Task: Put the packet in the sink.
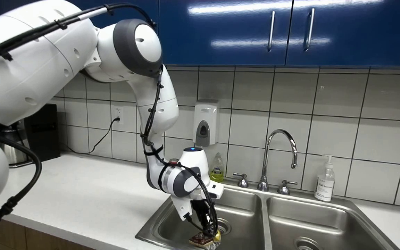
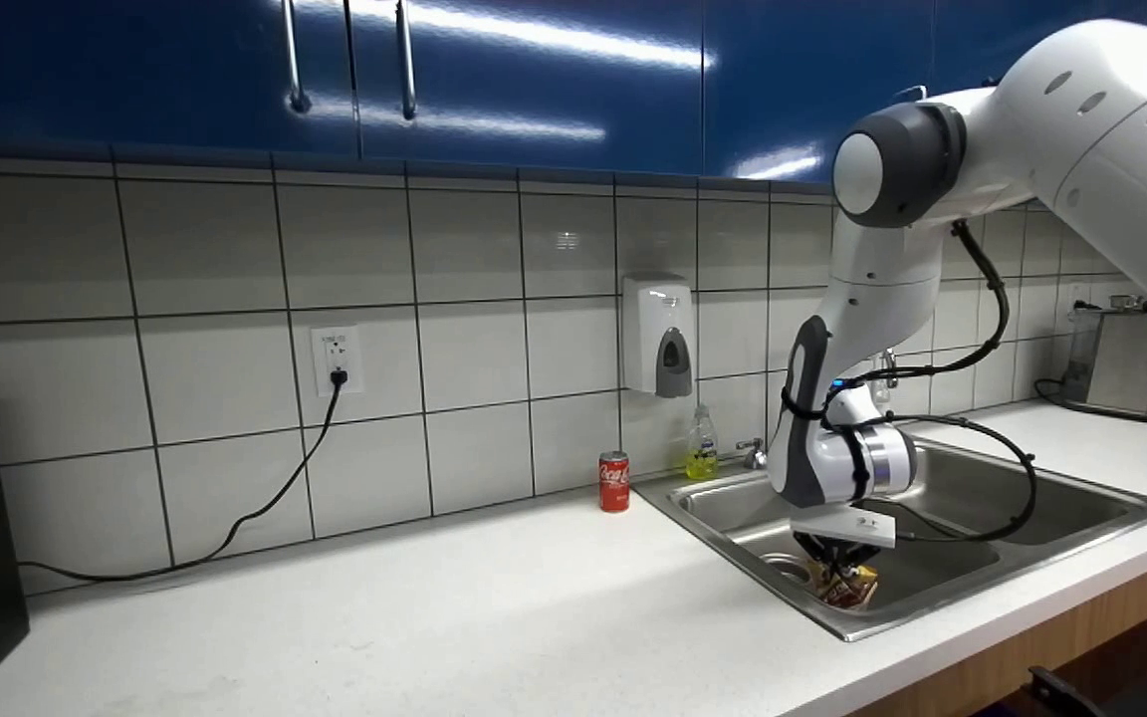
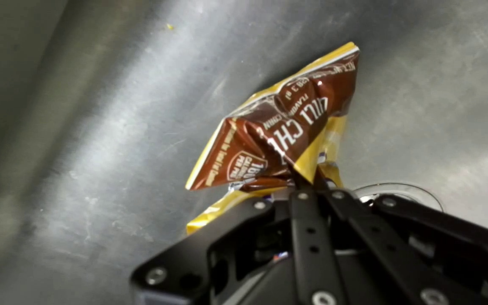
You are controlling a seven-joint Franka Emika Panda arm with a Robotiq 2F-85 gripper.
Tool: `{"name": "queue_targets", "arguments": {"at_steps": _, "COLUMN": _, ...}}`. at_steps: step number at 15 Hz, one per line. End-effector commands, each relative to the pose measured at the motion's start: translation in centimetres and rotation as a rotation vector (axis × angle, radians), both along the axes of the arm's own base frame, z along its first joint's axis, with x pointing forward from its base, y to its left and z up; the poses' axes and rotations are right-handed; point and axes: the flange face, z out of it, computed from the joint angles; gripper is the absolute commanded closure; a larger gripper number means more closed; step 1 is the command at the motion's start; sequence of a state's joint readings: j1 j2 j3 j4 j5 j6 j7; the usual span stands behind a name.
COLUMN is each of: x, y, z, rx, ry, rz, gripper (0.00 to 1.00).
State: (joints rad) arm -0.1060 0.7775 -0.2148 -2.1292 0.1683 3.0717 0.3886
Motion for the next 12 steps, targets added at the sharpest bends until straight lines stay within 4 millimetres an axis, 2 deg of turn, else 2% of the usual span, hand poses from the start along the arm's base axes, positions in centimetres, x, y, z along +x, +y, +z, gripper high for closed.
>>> {"name": "queue_targets", "arguments": {"at_steps": 1, "x": 0.4, "y": -0.4, "z": -0.1, "rx": 0.003, "ry": -0.02, "rz": 0.004, "gripper": 1.0}}
{"name": "queue_targets", "arguments": {"at_steps": 2, "x": 0.4, "y": -0.4, "z": -0.2, "rx": 0.002, "ry": -0.017, "rz": 0.003, "gripper": 0.74}}
{"name": "queue_targets", "arguments": {"at_steps": 3, "x": 0.4, "y": -0.4, "z": -0.2, "rx": 0.002, "ry": -0.018, "rz": 0.002, "gripper": 0.73}}
{"name": "queue_targets", "arguments": {"at_steps": 4, "x": 0.3, "y": -0.4, "z": -0.1, "rx": 0.003, "ry": -0.019, "rz": 0.001, "gripper": 0.68}}
{"name": "queue_targets", "arguments": {"at_steps": 12, "x": 0.5, "y": 1.0, "z": 2.9, "rx": -0.011, "ry": -0.089, "rz": 0.039, "gripper": 0.07}}
